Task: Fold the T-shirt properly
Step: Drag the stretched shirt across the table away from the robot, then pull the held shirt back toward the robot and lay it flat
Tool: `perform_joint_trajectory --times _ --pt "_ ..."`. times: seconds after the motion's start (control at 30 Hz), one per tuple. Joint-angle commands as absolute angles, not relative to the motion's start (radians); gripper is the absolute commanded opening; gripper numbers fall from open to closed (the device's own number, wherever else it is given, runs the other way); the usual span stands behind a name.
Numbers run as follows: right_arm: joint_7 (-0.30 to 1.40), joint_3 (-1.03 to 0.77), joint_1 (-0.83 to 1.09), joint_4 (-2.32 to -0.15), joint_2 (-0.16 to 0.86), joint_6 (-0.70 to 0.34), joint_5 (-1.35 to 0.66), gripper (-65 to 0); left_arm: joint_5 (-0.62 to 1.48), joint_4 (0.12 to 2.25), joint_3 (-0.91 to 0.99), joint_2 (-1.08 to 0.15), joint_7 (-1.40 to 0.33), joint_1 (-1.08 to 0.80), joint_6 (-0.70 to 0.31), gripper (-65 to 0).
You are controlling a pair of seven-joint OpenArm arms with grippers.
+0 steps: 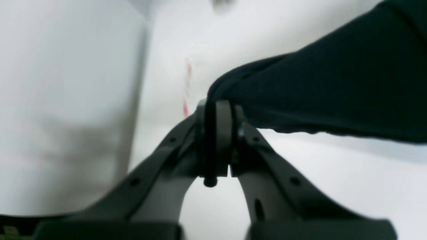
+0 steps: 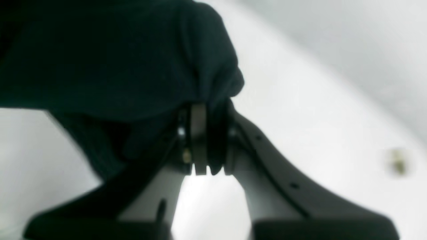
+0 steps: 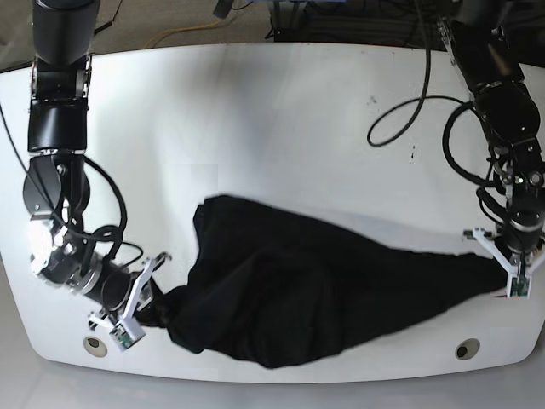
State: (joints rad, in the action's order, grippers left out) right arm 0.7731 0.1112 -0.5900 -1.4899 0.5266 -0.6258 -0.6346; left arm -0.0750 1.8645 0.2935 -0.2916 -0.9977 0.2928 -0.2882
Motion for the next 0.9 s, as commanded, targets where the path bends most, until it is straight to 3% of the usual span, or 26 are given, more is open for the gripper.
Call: perform_joint_trajectory --times 0.0,0.23,0.37,0.57,0.87 --pt "0.736 0.101 -0.682 -1.511 0.572 -0.644 -0.657 -65.0 -0.090 1.888 0.300 -0.308 -1.020 0.371 -0.278 -65.0" --pt "0.839 0.094 -0.898 -1.534 0.634 -0.698 -0.659 -65.0 -0.090 1.906 0.300 -0.364 -1.069 0.536 -0.278 -65.0" --pt "0.862 0.094 -0.900 -1.569 0.664 -0.698 -0.659 -65.0 -0.085 1.877 0.302 -0.372 -1.066 0.522 -0.278 -65.0" --pt "0.862 0.035 -0.691 -1.627 0.659 -0.698 -0.659 -65.0 -0.084 1.873 0.306 -0.366 -1.027 0.372 -0.278 -65.0" --pt "0.860 -0.165 -0.265 -1.736 0.524 -0.698 -0.650 -65.0 -0.085 1.859 0.348 -0.297 -0.792 0.038 -0.278 -65.0"
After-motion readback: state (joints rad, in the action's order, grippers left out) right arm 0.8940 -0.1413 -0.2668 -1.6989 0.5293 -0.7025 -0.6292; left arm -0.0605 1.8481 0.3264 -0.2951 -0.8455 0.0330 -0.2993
